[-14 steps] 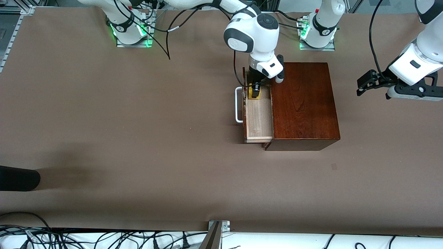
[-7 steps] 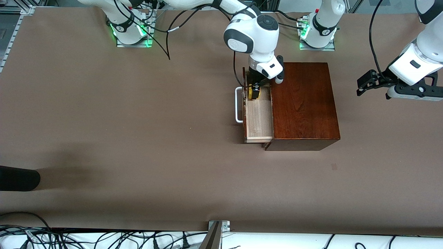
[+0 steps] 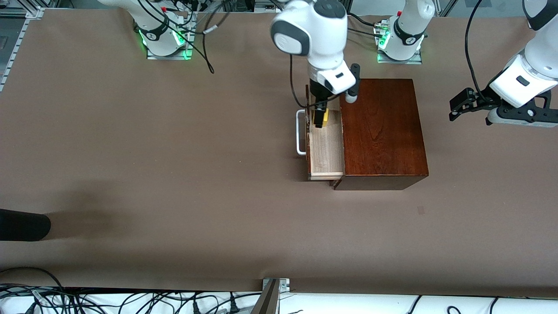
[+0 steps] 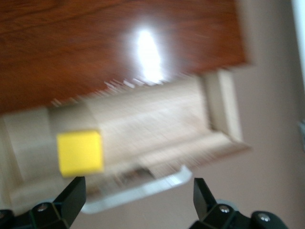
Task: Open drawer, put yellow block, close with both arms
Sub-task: 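Withdraw the right gripper while the left gripper moves toward the drawer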
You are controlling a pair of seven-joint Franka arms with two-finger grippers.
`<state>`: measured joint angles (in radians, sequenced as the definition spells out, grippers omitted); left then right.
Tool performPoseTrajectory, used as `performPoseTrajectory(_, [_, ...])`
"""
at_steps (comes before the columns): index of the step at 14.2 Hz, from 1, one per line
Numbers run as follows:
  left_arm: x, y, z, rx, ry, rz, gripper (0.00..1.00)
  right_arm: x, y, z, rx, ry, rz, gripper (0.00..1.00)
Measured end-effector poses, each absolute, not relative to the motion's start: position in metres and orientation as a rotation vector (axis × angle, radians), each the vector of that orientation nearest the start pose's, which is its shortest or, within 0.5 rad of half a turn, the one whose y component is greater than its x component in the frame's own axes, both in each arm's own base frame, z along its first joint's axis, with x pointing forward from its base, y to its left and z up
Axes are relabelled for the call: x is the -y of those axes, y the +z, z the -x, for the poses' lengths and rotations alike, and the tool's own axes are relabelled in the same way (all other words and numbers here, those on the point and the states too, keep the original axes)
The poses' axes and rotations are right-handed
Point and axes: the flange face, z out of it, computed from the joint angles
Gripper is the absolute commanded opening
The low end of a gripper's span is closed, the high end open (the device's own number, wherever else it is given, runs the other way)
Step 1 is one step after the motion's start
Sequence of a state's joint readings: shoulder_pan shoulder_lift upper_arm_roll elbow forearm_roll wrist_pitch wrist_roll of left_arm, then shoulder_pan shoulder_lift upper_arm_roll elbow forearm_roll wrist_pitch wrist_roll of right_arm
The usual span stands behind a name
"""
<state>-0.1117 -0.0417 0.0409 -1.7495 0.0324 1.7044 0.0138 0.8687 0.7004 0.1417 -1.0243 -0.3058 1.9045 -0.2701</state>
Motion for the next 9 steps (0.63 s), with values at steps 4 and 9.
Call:
performPoseTrajectory(4, [0.040,0.574,-0.547,-0.153,0.008,3.110,1.00,-0.501,0.563,-0.527,1.699,-0.433,2.758,1.00])
performPoseTrajectory(9, [0.114,0.550,-0.529,-0.374,0.236,3.076,1.00,-0.343,0.613,-0.609,1.236,-0.389,2.862,1.00])
